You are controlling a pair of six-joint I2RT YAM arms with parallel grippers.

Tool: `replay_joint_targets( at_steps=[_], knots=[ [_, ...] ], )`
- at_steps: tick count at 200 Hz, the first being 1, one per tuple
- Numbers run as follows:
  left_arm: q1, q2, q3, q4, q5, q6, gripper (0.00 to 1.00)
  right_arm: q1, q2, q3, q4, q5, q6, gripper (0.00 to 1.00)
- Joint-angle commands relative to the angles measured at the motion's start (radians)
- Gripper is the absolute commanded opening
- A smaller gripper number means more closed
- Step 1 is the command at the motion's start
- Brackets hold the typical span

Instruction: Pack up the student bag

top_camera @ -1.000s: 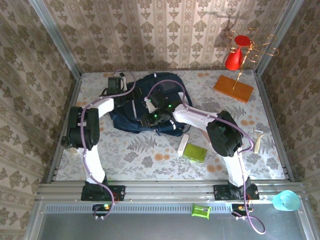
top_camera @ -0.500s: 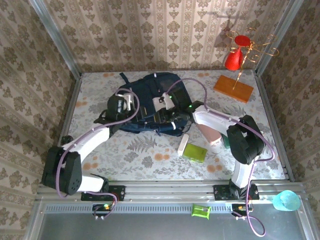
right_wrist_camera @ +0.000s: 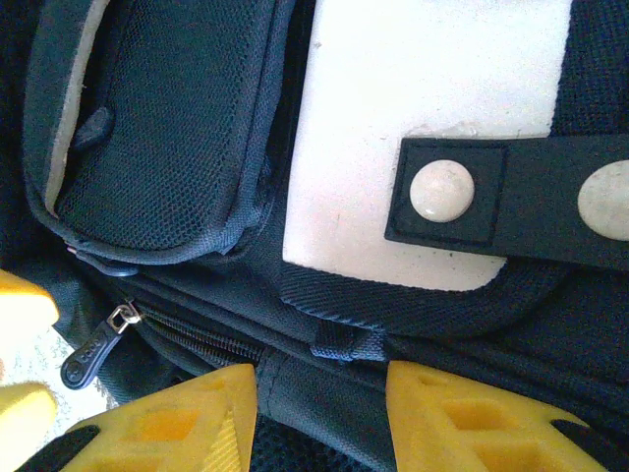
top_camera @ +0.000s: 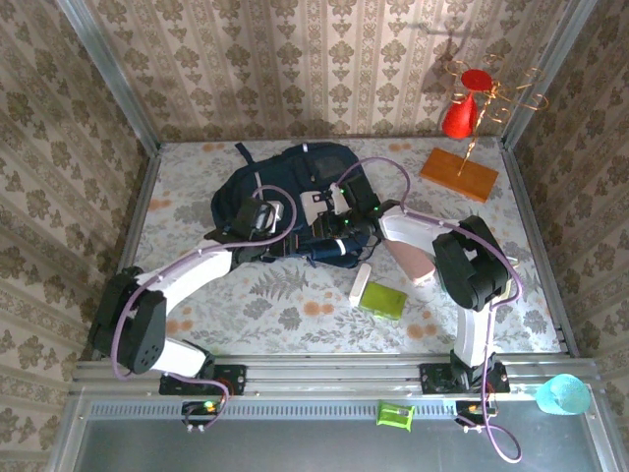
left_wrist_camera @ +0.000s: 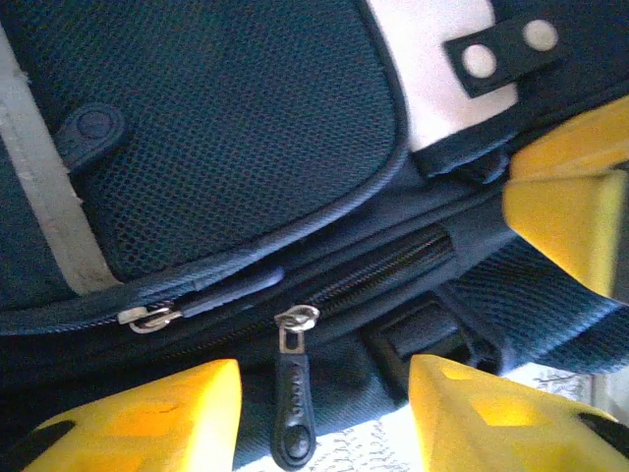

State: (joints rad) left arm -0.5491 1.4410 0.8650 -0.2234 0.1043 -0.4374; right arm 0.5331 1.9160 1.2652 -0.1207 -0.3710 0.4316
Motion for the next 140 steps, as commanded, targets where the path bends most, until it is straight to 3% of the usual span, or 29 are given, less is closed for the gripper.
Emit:
replay_joint_targets(
  at_steps=[1, 40, 140],
  knots=[
    [0.0, 0.038, 0.042, -0.055, -0.021, 0.047, 0.46, 0.004, -0.003, -0.026, 0.031, 0.017, 0.018, 0.41],
    [0.003, 0.1, 0.062, -0.057, 0.031, 0.059, 0.37, 0.004, -0.01, -0.048, 0.041, 0.021, 0.023, 0.41],
    [0.002, 0.092, -0.016, -0.02, 0.061, 0.005, 0.27, 0.005, -0.006, -0.072, 0.069, 0.02, 0.04, 0.41]
  ],
)
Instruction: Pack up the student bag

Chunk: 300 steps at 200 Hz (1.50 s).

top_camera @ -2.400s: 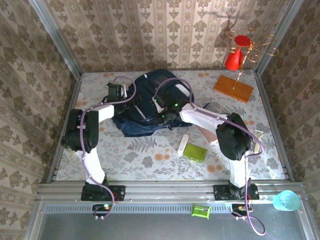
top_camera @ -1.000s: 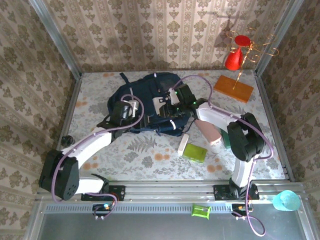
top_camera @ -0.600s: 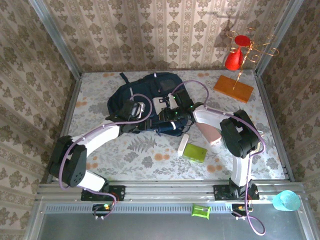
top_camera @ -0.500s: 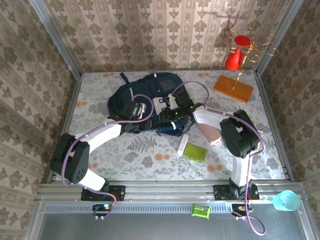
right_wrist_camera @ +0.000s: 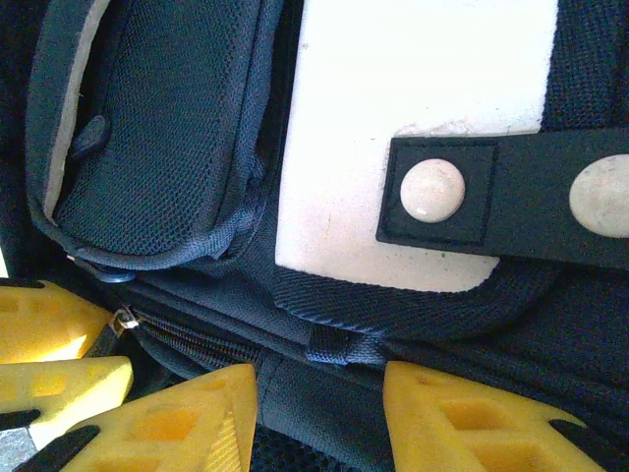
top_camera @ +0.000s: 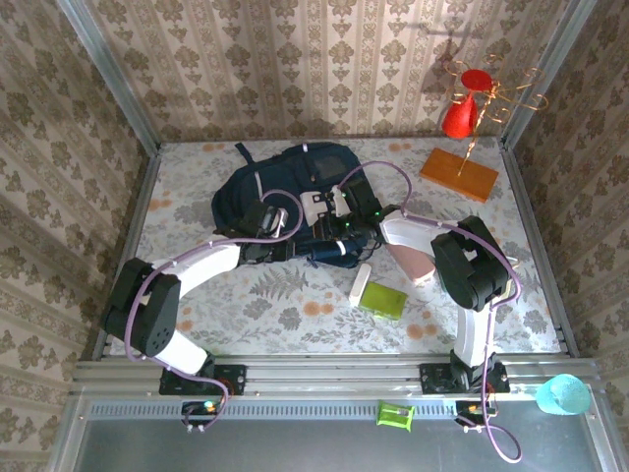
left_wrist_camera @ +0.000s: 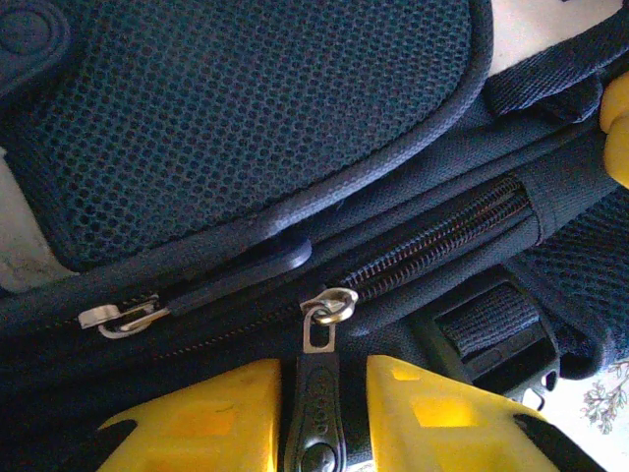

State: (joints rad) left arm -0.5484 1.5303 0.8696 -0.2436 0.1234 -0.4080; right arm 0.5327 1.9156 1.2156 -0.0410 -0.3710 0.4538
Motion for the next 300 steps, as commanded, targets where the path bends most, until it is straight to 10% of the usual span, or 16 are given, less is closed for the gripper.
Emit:
replay_joint_targets(
  at_steps=[1, 85, 213, 300],
  knots=[
    [0.002, 0.003, -0.023, 0.001, 0.043, -0.025, 0.26, 0.005, -0.006, -0.023, -0.011, 0.02, 0.017, 0.41],
    [0.025, -0.041, -0.085, 0.118, 0.054, -0.057, 0.0, 0.004, -0.089, -0.03, -0.073, 0.093, -0.074, 0.42],
    [0.064, -0.16, -0.193, 0.263, 0.121, 0.049, 0.0, 0.147, -0.135, -0.015, -0.058, 0.286, -0.665, 0.49],
    [0.121, -0.189, -0.217, 0.3, 0.23, 0.023, 0.0, 0.185, 0.014, 0.042, 0.09, 0.218, -0.774, 0.46]
  ],
)
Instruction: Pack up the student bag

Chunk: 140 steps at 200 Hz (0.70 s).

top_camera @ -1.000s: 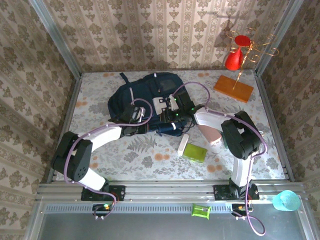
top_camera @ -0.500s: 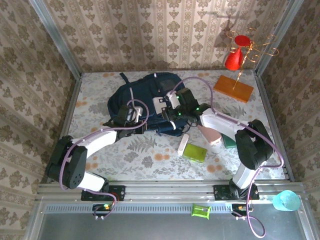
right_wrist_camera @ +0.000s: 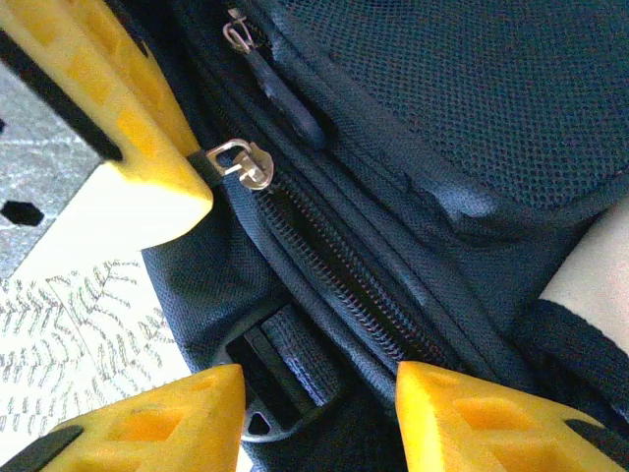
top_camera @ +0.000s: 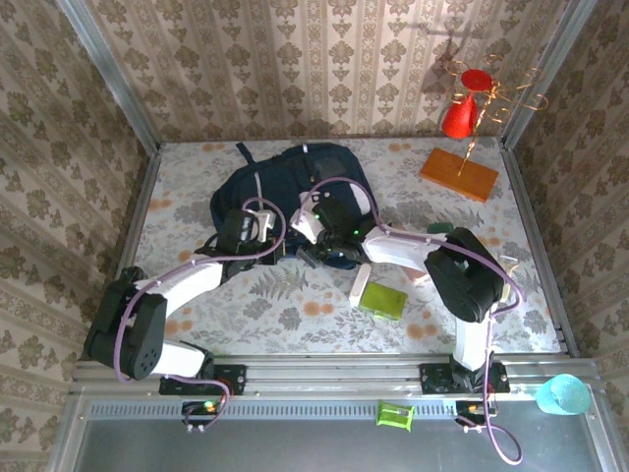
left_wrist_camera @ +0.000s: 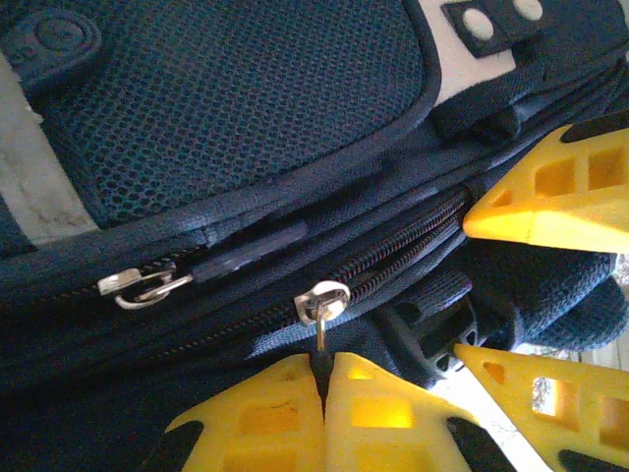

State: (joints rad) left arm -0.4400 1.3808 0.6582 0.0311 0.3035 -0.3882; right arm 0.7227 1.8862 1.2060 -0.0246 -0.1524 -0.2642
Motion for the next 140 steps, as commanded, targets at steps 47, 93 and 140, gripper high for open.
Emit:
replay_joint_targets(
  at_steps=[47, 93, 140],
  knots=[
    [0.019, -0.045, -0.004, 0.011, 0.054, 0.015, 0.0, -0.013, 0.06, 0.061, 0.086, -0.037, -0.065, 0.44],
    [0.024, -0.05, -0.003, 0.006, 0.059, 0.018, 0.0, -0.069, -0.046, -0.015, 0.176, -0.273, 0.023, 0.37],
    [0.026, -0.057, -0.006, -0.001, 0.057, 0.022, 0.0, -0.064, 0.019, 0.048, 0.118, -0.231, -0.024, 0.36]
  ],
)
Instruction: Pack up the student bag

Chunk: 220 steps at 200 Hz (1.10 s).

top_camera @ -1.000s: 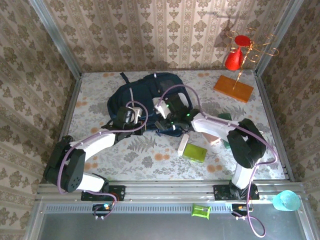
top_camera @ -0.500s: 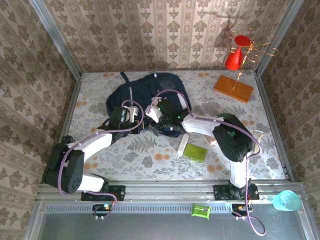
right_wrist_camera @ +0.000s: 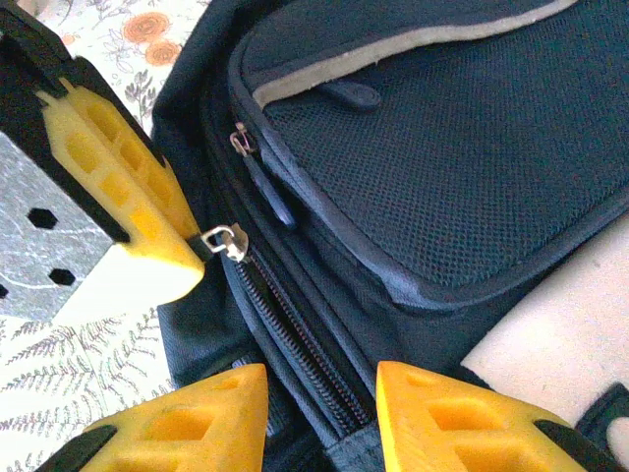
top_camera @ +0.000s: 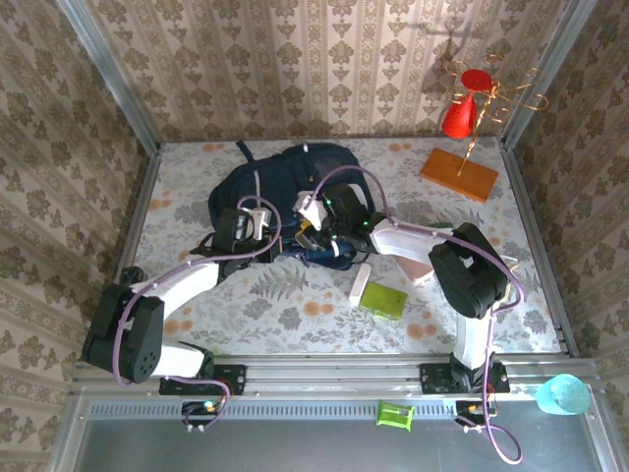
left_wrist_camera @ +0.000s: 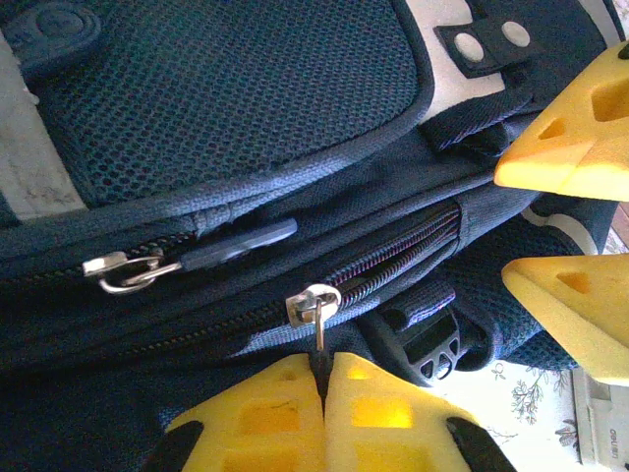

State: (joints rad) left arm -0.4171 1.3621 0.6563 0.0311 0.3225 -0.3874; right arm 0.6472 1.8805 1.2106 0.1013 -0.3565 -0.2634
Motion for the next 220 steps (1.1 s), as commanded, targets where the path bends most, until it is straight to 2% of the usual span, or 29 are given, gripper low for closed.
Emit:
replay_joint_targets(
  at_steps=[1, 77, 102, 123, 153, 220],
  knots=[
    [0.003, -0.038, -0.004, -0.001, 0.038, 0.022, 0.0, 0.011, 0.025, 0.044, -0.008, -0.027, -0.026, 0.36],
    [0.003, -0.052, -0.009, -0.007, 0.042, 0.014, 0.0, 0.028, 0.108, 0.09, -0.018, -0.048, -0.03, 0.41],
    [0.001, -0.058, -0.011, -0.011, 0.044, 0.015, 0.0, 0.028, 0.137, 0.107, -0.021, -0.036, -0.024, 0.4],
    [0.001, -0.057, -0.007, -0.024, 0.037, 0.019, 0.0, 0.026, 0.153, 0.121, -0.036, -0.016, -0.019, 0.34],
    [0.001, -0.054, -0.008, -0.033, 0.026, 0.025, 0.0, 0.031, 0.131, 0.104, -0.055, -0.021, -0.021, 0.34],
    [0.0, -0.07, 0.006, -0.043, 0.039, 0.025, 0.0, 0.055, 0.161, 0.17, -0.199, 0.103, -0.134, 0.33]
  ],
)
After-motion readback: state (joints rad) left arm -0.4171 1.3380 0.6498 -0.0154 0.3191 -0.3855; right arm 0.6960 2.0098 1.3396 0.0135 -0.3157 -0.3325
